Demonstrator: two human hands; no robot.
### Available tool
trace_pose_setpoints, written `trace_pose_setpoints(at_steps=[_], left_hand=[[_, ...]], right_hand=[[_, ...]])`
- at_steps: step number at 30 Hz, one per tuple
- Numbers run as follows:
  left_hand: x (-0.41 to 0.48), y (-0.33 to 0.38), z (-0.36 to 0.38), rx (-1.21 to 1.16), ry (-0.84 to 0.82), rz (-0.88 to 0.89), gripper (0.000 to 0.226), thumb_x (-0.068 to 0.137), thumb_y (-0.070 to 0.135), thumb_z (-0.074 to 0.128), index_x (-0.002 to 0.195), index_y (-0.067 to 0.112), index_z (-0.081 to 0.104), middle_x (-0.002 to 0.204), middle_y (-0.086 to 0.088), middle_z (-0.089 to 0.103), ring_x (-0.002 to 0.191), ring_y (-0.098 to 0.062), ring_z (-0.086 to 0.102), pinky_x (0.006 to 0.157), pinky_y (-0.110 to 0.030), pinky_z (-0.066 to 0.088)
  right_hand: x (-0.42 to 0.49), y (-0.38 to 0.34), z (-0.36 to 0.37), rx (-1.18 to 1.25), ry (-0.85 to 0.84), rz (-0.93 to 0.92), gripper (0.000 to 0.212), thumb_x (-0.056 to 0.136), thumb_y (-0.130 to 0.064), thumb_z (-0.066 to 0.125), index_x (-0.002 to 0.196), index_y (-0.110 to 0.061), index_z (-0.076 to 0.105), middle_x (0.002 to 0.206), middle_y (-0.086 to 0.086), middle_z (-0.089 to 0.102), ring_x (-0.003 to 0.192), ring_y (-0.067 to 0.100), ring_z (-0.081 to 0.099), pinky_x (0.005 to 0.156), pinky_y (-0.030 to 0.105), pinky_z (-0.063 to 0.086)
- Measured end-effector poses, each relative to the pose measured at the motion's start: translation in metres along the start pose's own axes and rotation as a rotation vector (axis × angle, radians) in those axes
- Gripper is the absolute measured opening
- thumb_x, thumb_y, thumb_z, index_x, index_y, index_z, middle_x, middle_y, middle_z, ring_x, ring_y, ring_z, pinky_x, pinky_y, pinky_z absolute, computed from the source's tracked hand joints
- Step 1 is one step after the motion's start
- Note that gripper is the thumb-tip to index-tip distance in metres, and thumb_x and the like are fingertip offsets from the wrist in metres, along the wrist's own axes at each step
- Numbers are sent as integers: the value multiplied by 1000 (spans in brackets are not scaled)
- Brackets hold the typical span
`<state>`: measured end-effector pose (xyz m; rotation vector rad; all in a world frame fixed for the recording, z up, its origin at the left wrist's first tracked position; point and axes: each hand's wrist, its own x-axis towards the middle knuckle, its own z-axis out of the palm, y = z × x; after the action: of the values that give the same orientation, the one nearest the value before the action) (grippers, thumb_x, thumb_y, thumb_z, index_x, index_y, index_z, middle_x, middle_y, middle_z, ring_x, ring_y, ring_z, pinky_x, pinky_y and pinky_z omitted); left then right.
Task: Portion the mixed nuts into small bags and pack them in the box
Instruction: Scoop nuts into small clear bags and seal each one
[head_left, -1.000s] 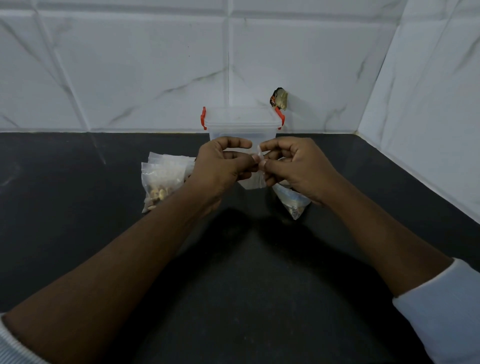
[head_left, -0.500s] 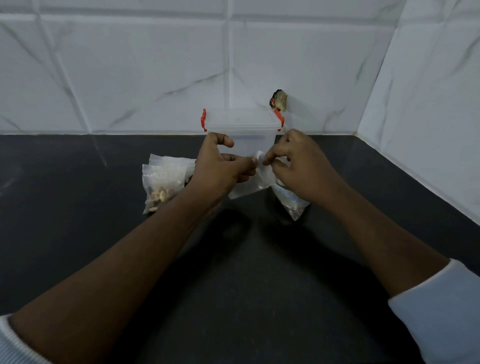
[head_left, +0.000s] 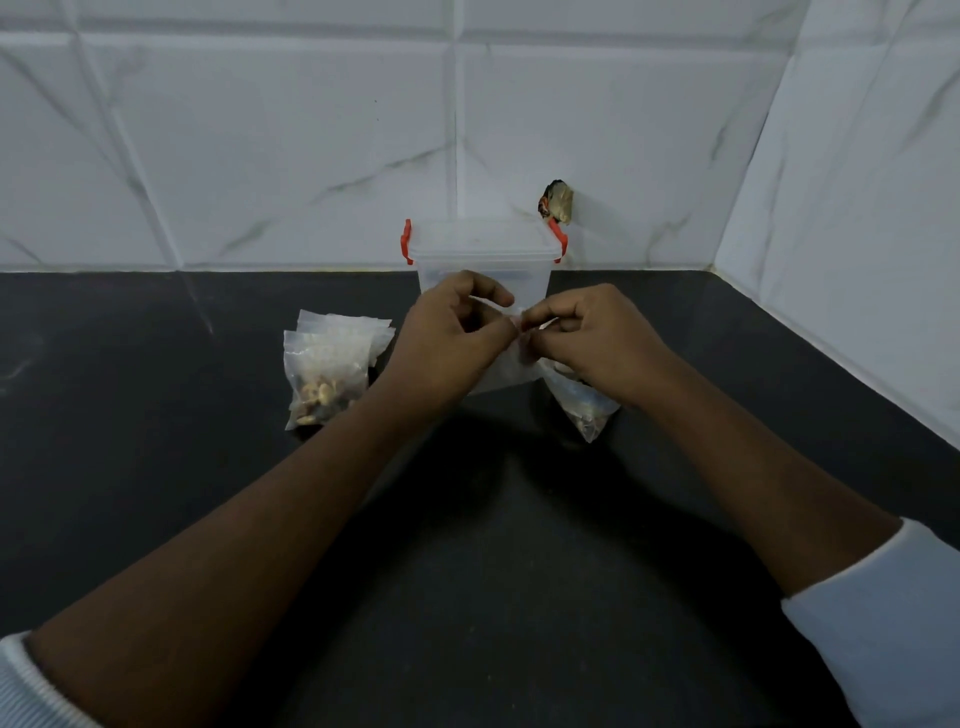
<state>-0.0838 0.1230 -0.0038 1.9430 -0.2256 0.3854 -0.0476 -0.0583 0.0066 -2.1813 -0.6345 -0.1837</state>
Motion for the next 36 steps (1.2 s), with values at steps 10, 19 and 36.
trace_pose_setpoints(at_steps=[10, 19, 36], left_hand=[[3, -20, -2, 822, -173, 239, 80, 84, 68, 62, 150, 31, 33, 149, 7, 43, 144, -19, 29, 122, -55, 7], [2, -18, 5, 765, -125, 350, 53, 86, 47, 68, 128, 24, 45, 110, 16, 39, 115, -16, 47, 116, -51, 20], [16, -15, -12, -453, 60, -283, 41, 95, -3, 57, 131, 14, 52, 85, -6, 71, 96, -28, 70, 91, -42, 59]], right_hand=[[0, 3, 2, 358, -38, 91, 20, 93, 2, 67, 111, -3, 76, 64, -10, 70, 50, -2, 57, 53, 9, 44], [0, 6, 9, 217, -25, -122, 23, 88, 3, 73, 107, -8, 80, 92, 0, 80, 89, 10, 76, 81, 17, 55], [5, 18, -22, 214, -53, 6, 31, 85, -20, 83, 115, -16, 77, 99, 18, 76, 68, 0, 63, 59, 12, 46]])
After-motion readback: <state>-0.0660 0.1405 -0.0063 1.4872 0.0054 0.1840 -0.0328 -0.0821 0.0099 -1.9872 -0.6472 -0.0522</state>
